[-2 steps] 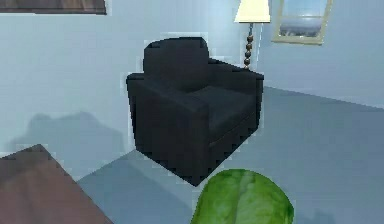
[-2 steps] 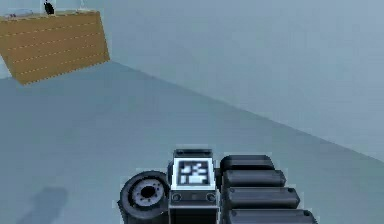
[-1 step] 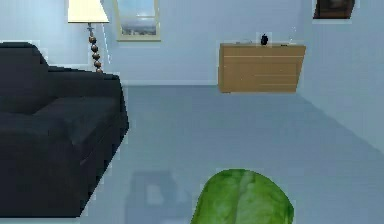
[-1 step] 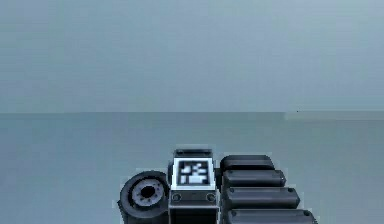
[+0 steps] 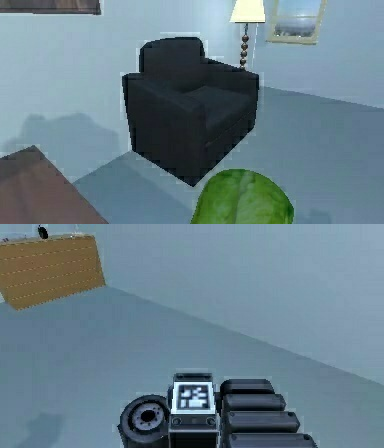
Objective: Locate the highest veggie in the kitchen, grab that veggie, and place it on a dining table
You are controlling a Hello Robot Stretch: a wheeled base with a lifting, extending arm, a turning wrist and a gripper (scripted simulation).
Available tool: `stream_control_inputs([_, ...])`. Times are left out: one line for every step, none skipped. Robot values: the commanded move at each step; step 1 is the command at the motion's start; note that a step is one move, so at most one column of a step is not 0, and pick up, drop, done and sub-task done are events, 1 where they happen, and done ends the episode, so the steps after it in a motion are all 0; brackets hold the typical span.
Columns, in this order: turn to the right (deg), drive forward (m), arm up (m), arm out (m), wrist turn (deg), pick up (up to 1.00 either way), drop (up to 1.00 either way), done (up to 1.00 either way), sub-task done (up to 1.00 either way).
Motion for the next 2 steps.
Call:
stream_control_inputs([42.0,0.0,0.0,0.0,0.0,0.0,0.0,0.0,0.0])
stream_control_inputs([-45.0,0.0,0.0,0.0,0.0,0.0,0.0,0.0,0.0])
